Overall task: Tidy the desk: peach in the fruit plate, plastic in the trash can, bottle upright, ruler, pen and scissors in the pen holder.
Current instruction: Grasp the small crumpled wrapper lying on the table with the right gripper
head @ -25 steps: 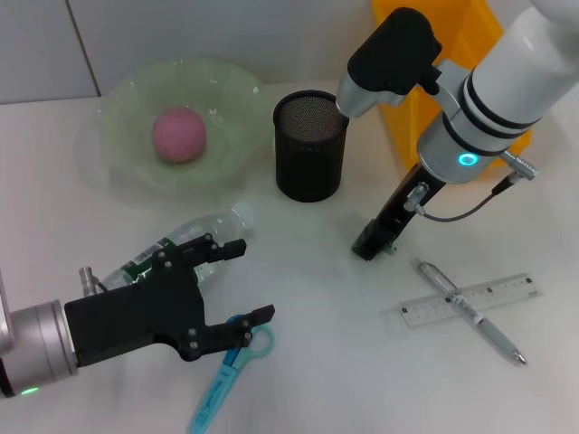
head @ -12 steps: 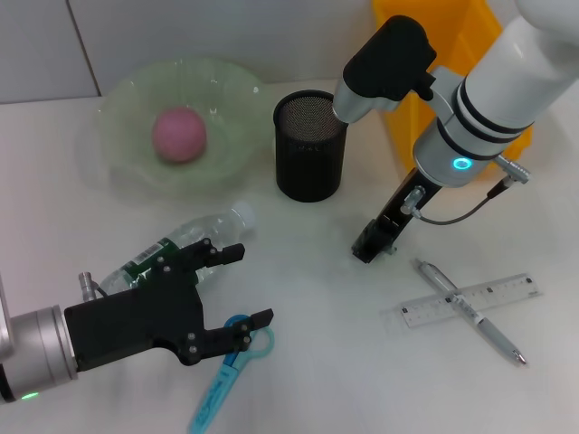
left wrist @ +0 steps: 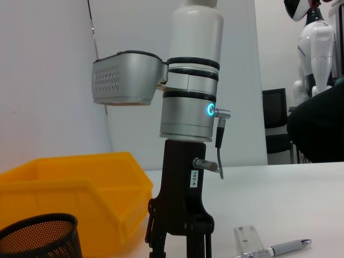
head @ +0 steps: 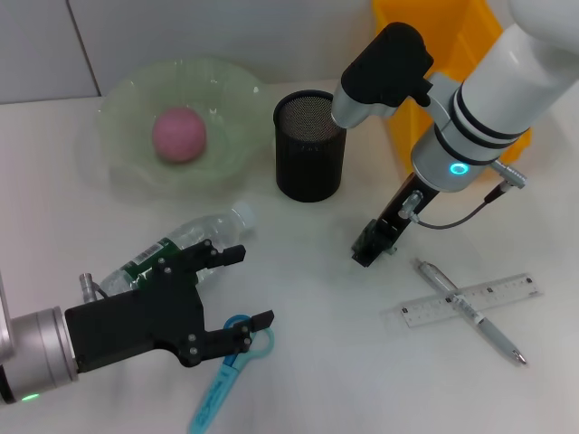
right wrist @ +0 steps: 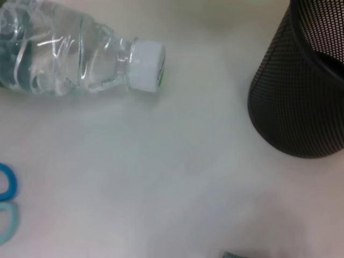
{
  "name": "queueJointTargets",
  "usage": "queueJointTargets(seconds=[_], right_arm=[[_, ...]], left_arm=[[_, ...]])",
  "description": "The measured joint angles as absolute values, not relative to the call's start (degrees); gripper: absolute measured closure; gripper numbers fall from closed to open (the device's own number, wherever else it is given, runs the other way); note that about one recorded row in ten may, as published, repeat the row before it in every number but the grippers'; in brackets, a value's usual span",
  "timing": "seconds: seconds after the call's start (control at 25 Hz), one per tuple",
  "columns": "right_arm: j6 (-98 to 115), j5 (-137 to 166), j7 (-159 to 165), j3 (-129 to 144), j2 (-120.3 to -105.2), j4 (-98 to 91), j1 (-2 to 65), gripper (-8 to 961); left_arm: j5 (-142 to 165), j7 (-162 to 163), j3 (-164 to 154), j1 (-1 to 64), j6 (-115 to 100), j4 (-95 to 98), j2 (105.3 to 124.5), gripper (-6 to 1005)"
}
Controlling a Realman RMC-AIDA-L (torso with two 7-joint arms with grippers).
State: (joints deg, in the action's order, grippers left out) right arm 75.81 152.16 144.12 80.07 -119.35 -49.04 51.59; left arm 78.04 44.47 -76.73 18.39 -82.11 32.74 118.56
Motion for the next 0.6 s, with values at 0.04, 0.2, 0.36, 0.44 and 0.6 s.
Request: queueJointTargets(seconds=[0.04, 0.2, 0.36, 0.44, 0.6], right_arm=[[75.6, 152.1, 144.1, 80.2, -119.38, -49.0, 51.6, 135], [75.0, 152.1, 144.1, 80.5, -119.45, -48.0, 51.9, 135], [74.3, 152.1, 144.2, 81.4, -119.45, -47.5, 52.2, 136], [74.1, 152.1, 144.5, 82.0, -119.45, -47.5, 52.2, 136], [74.0, 152.1, 144.9, 82.6, -119.52, -47.2, 52.3, 136]], left_arm=[[78.0, 44.5, -76.7, 18.4, -82.1, 32.7, 118.56, 201], [78.0, 44.5, -76.7, 18.3, -82.2, 32.8, 118.56, 201], [78.0, 44.5, -76.6, 18.2, -82.3, 32.8, 118.56, 201], [78.0, 44.5, -76.6, 18.2, -82.3, 32.8, 118.56, 201], [78.0, 44.4, -76.6, 18.2, -82.4, 32.8, 118.57, 201]])
